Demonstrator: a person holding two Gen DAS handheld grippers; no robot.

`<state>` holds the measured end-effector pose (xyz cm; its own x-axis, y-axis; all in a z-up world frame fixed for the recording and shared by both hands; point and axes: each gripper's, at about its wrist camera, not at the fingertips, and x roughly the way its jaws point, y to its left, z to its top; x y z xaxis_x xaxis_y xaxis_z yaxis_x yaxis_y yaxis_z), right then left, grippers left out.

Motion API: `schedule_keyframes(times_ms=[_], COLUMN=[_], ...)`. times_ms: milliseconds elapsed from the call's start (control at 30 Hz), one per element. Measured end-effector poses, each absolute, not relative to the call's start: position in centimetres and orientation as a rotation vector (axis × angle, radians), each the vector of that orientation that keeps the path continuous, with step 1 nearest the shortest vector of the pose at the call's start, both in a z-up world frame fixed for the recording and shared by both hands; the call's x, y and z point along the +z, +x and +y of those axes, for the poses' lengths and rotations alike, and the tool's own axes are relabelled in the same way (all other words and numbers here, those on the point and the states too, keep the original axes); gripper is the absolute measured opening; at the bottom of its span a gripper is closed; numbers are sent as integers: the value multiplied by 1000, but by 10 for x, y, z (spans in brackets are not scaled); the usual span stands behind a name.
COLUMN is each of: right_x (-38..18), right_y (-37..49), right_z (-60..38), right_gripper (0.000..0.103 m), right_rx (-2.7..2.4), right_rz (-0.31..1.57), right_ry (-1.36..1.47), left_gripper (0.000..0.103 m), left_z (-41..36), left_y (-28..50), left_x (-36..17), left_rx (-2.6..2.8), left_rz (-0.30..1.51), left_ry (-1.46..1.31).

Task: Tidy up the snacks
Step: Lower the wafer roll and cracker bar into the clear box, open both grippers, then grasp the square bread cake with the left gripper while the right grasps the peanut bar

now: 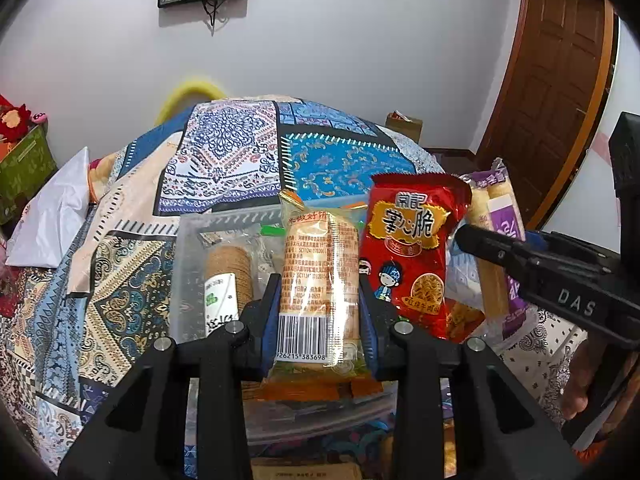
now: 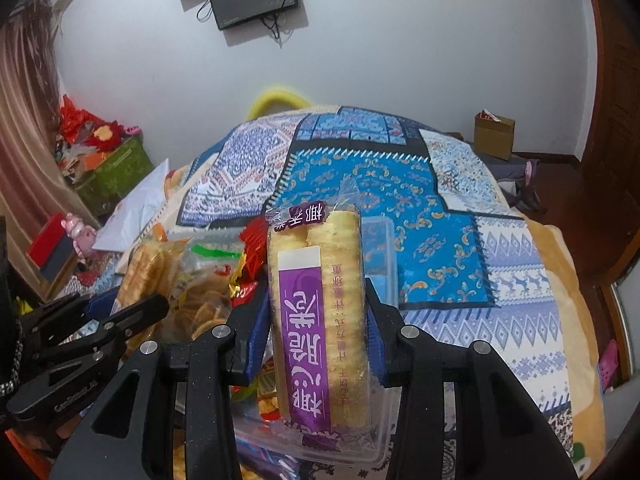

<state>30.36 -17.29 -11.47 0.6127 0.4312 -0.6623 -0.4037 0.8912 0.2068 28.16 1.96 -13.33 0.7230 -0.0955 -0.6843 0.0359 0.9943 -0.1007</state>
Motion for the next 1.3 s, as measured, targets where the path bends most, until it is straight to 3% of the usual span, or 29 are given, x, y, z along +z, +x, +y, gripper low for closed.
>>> schedule_keyframes(times_ms=[267, 333, 400, 533, 800, 967, 1300], right_x=[-127, -127, -127, -126, -106, -101, -140], right_y=[304, 304, 303, 295, 271, 250, 210], right_z=[-170, -169, -167, -166, -174, -172, -144], right_gripper=[39, 39, 45, 67, 69, 76, 76], right_rx=[486, 472, 482, 487, 499, 539, 641], right_rz=[809, 813, 833, 831, 797, 783, 884], right_ry=[9, -13, -31, -45, -34, -26, -100], left_gripper=[38, 53, 59, 59, 61, 61, 61], left_z=[19, 20, 20, 20, 30, 35, 52], left_y=[287, 286, 283, 273, 239, 217, 176], left_x=[-144, -143, -141, -133, -110, -105, -134], left_rx=[-63, -57, -61, -63, -73, -81, -89], left_rz=[789, 803, 808, 809, 783, 783, 871], left_ry=[-96, -105, -114, -105, -112, -110, -119])
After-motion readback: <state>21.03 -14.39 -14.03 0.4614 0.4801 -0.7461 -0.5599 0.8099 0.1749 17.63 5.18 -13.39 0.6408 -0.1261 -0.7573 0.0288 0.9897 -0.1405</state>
